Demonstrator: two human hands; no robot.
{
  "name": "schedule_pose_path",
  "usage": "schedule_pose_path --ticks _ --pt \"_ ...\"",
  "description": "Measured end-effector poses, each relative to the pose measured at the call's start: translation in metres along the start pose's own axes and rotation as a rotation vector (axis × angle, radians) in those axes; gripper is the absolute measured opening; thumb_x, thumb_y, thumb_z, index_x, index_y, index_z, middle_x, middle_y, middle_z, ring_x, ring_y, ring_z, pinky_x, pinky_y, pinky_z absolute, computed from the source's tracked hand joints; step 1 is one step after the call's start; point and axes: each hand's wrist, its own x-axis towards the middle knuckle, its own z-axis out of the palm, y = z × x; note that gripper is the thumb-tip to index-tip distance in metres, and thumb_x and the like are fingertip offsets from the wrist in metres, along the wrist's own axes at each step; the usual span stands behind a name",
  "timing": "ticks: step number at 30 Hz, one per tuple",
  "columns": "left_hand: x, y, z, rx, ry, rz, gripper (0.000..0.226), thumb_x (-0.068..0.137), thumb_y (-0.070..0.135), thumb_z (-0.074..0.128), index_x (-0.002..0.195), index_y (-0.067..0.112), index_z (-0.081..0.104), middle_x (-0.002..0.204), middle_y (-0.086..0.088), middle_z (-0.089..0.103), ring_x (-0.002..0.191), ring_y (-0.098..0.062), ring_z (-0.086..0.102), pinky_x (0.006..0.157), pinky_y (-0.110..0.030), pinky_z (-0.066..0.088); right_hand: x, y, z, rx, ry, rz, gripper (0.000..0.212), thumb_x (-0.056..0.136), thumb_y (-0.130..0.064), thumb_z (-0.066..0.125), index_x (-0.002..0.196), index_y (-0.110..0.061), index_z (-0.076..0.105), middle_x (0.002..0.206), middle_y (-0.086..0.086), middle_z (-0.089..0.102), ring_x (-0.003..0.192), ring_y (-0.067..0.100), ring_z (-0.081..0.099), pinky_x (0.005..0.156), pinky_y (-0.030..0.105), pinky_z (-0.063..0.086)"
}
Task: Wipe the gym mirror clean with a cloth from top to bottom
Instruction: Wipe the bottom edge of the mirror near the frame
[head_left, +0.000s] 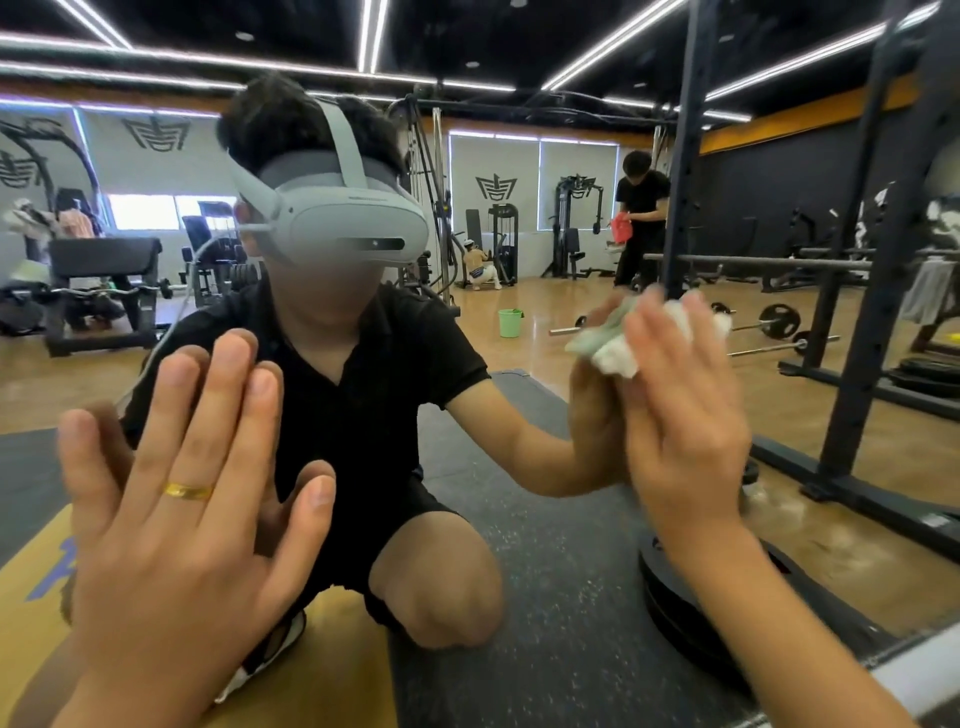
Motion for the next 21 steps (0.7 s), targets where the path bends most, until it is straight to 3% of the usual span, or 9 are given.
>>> schedule_pose_path --ticks 2,4,8,12,15,17,19,21 --pt "-0.002 -0.001 0.014 0.030 0.039 -0.080 0.075 0.102 0.045 0.036 0.165 0.016 0.008 0.172 -0.011 0.005 0.157 -0.042 0.007 0.115 -0.077 0.017 0.022 0.018 -0.002 -0.025 0.070 0.128 0.039 0.109 -0.014 0.051 0.145 -0.001 0.050 0.152 0.009 0.048 0.149 0.039 0.036 0.126 0.044 0.028" --pt "-0.002 0.001 0.010 0.010 0.049 -0.051 0.073 0.104 0.044 0.034 0.165 0.016 0.008 0.173 -0.009 0.004 0.158 -0.039 0.007 0.116 -0.076 0.016 0.030 0.011 0.001 0.028 0.119 0.253 0.039 0.109 -0.015 0.052 0.145 -0.001 0.053 0.152 0.008 0.049 0.150 0.036 0.034 0.126 0.040 0.026" --pt "0.002 0.009 -0.011 0.033 0.106 0.072 0.069 0.106 0.040 0.036 0.165 0.013 0.011 0.173 -0.006 0.008 0.158 -0.034 0.011 0.108 -0.080 0.029 -0.011 -0.024 0.008 0.065 0.056 0.203 0.042 0.104 -0.007 0.058 0.145 -0.002 0.052 0.151 0.005 0.050 0.150 0.037 0.034 0.124 0.051 0.030" --pt "0.005 0.006 -0.016 -0.039 -0.015 0.032 0.075 0.101 0.041 0.041 0.165 0.020 0.007 0.172 -0.012 0.007 0.157 -0.040 0.009 0.112 -0.079 0.019 -0.014 -0.017 0.006 0.040 0.010 0.117 0.036 0.107 -0.013 0.055 0.142 -0.004 0.056 0.147 0.007 0.055 0.145 0.039 0.041 0.116 0.060 0.037" --pt "0.010 0.033 -0.028 -0.141 0.067 0.078 0.072 0.098 0.033 0.047 0.161 0.007 0.022 0.167 -0.023 0.020 0.154 -0.045 0.018 0.106 -0.084 0.023 -0.009 -0.018 0.003 0.045 0.020 0.124 0.037 0.106 -0.017 0.056 0.139 -0.002 0.060 0.148 0.009 0.053 0.145 0.038 0.041 0.115 0.061 0.037" --pt "0.014 0.069 -0.019 -0.164 0.162 0.148 0.064 0.100 0.027 0.050 0.156 0.003 0.032 0.164 -0.019 0.028 0.154 -0.037 0.024 0.108 -0.081 0.027 -0.008 -0.016 0.001 0.055 0.011 0.096 0.037 0.106 -0.019 0.056 0.140 -0.004 0.059 0.150 0.010 0.051 0.146 0.037 0.040 0.114 0.063 0.037" --pt "0.023 0.106 -0.007 -0.181 0.160 0.205 0.059 0.097 0.023 0.055 0.150 0.002 0.044 0.160 -0.017 0.036 0.153 -0.032 0.028 0.121 -0.070 0.016 -0.006 -0.013 0.000 0.041 0.005 0.078 0.037 0.107 -0.019 0.054 0.142 -0.008 0.055 0.150 0.011 0.052 0.145 0.037 0.041 0.110 0.066 0.038" --pt "0.039 0.134 0.006 -0.165 0.126 0.245 0.059 0.097 0.024 0.054 0.150 0.000 0.045 0.161 -0.017 0.037 0.154 -0.030 0.028 0.124 -0.063 0.012 -0.004 -0.006 -0.001 0.041 -0.008 0.035 0.036 0.109 -0.018 0.052 0.143 -0.009 0.051 0.148 0.014 0.056 0.144 0.040 0.042 0.108 0.068 0.039"
